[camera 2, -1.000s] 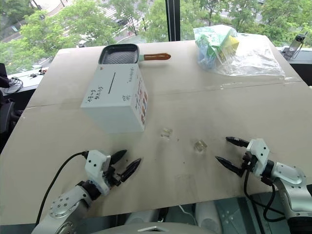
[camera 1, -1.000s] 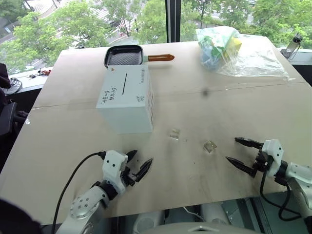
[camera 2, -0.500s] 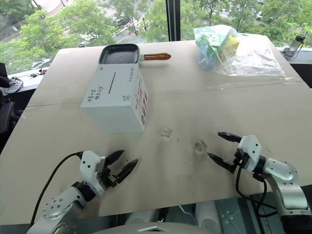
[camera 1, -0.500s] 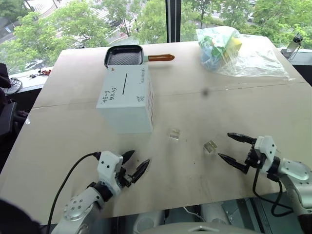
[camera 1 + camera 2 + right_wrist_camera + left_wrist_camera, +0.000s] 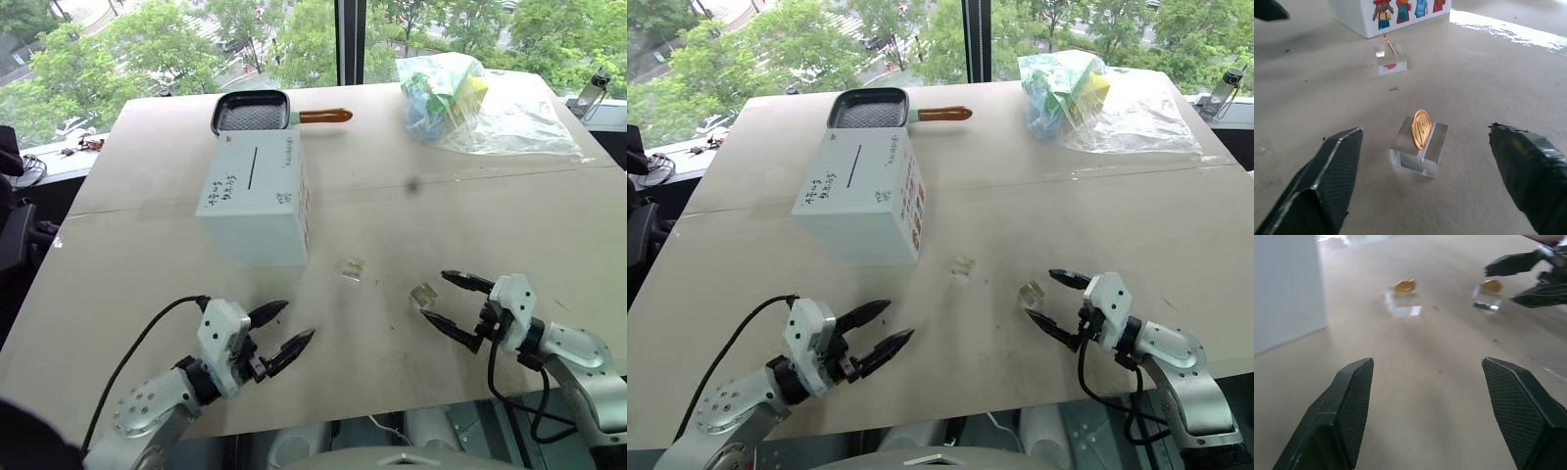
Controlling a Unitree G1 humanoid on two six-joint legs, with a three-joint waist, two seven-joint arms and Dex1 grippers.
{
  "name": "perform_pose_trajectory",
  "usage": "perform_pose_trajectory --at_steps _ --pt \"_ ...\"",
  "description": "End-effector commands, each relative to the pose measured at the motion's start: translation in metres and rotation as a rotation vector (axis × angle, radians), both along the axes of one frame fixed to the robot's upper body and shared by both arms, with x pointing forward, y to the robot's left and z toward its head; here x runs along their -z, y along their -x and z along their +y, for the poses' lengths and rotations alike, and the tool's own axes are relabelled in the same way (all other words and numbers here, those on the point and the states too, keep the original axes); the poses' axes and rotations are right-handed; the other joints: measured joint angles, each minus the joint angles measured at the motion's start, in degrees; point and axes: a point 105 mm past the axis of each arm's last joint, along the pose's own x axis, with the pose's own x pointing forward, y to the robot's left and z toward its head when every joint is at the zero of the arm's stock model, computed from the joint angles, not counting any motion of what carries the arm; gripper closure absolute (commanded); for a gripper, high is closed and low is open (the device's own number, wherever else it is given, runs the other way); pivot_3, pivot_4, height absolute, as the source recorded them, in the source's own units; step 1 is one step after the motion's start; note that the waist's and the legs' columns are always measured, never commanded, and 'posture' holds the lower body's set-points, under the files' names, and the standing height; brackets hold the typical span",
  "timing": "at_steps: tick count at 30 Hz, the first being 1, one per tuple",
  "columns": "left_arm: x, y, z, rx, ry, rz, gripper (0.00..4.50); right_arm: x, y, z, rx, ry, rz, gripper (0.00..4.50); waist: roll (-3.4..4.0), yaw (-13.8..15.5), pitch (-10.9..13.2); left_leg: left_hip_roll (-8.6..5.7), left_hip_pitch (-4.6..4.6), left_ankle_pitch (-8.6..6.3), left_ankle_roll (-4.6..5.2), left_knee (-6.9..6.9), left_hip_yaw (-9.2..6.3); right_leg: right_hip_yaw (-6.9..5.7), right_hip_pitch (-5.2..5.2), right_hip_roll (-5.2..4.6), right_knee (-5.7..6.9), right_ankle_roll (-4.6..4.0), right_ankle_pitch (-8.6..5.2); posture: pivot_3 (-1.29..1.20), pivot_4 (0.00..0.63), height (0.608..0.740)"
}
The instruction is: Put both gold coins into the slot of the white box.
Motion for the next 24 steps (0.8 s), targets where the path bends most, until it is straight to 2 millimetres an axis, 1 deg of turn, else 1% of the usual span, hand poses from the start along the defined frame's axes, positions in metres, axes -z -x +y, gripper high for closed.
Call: perform_pose_trajectory --at_steps 1,2,3,5,6,7,12,16,20,22,24 --pt "-0.017 0.006 -0.014 0.110 -0.017 -0.060 0.88 -0.005 0.000 0.002 -0.012 0.015 -0.025 1.87 0.00 0.00 0.00 0.00 0.00 0.00 0.00 0.00 0.00 0.00 0.00 0.00 0.00 0.00 0.00 0.00 0.150 0.721" --pt "-0.022 0.006 -0.016 0.138 -0.028 -0.078 0.88 -0.004 -0.001 0.003 -0.009 0.013 -0.025 2.39 0.00 -0.01 0.00 0.00 0.00 0.00 0.00 0.00 0.00 0.00 0.00 0.00 0.00 0.00 0.00 0.00 0.150 0.721" --pt "-0.024 0.007 -0.018 0.161 -0.044 -0.091 0.88 -0.004 -0.001 0.003 -0.008 0.011 -0.026 2.74 0.00 -0.01 0.00 0.00 0.00 0.00 0.00 0.00 0.00 0.00 0.00 0.00 0.00 0.00 0.00 0.00 0.150 0.721" --pt "-0.026 0.009 -0.019 0.197 -0.070 -0.100 0.88 -0.004 -0.002 0.004 -0.009 0.009 -0.028 3.65 0.00 -0.05 0.00 0.00 0.00 0.01 -0.01 0.00 0.00 0.00 0.00 0.01 0.00 0.00 0.00 0.00 0.150 0.721" --pt "-0.026 0.010 -0.020 0.211 -0.078 -0.099 0.88 -0.004 -0.002 0.005 -0.012 0.013 -0.029 4.33 0.01 -0.06 0.01 0.00 0.00 0.01 -0.01 0.00 0.01 0.02 0.00 0.01 0.00 0.00 0.00 0.00 0.150 0.721" --pt "-0.026 0.012 -0.020 0.227 -0.087 -0.097 0.88 -0.003 -0.001 0.006 -0.017 0.017 -0.029 4.48 0.01 -0.07 0.01 0.00 0.01 0.01 -0.01 0.00 0.02 0.03 0.00 0.01 0.00 0.00 0.00 0.00 0.150 0.721" --pt "-0.026 0.015 -0.020 0.255 -0.103 -0.097 0.88 -0.001 0.000 0.007 -0.020 0.024 -0.025 4.48 0.01 -0.02 0.01 0.00 0.00 0.01 -0.01 -0.02 0.02 0.02 0.00 0.02 -0.01 0.00 0.00 0.00 0.150 0.721" --pt "-0.022 0.015 -0.019 0.257 -0.114 -0.089 0.88 0.000 0.000 0.007 -0.017 0.021 -0.023 4.48 0.01 -0.02 0.01 0.01 0.01 0.01 -0.01 -0.01 0.01 0.02 0.00 0.02 -0.01 0.00 0.00 0.00 0.150 0.721" --pt "-0.023 0.015 -0.019 0.243 -0.091 -0.089 0.88 -0.002 0.001 0.008 -0.016 -0.003 -0.025 4.48 0.01 -0.05 0.01 0.01 0.01 0.01 -0.01 -0.02 0.01 0.02 0.00 0.02 -0.01 0.00 0.00 0.00 0.150 0.721" --pt "-0.026 0.013 -0.019 0.222 -0.051 -0.091 0.88 -0.007 0.001 0.010 -0.022 -0.043 -0.024 4.48 0.01 -0.04 0.01 0.01 0.00 0.01 -0.01 -0.01 0.01 0.02 0.00 0.02 -0.01 0.00 0.00 0.00 0.150 0.721" --pt "-0.033 0.011 -0.020 0.191 0.035 -0.086 0.88 -0.017 0.003 0.014 -0.053 -0.098 -0.039 4.48 0.01 -0.04 0.01 0.01 0.01 0.01 -0.01 -0.01 0.01 0.02 0.00 0.02 -0.01 0.00 0.00 0.00 0.150 0.721"
